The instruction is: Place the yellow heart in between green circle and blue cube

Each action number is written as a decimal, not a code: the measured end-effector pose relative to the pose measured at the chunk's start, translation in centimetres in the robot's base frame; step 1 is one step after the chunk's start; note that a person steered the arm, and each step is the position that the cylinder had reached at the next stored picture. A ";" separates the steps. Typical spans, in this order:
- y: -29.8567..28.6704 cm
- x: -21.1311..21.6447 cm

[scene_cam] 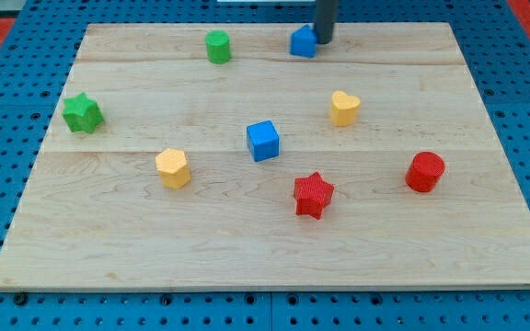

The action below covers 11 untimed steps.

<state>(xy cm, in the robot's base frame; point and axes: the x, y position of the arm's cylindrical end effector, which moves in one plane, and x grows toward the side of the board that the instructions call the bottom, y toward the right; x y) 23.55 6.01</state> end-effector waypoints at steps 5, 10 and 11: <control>10.7 14.2; -11.1 11.8; -11.1 11.8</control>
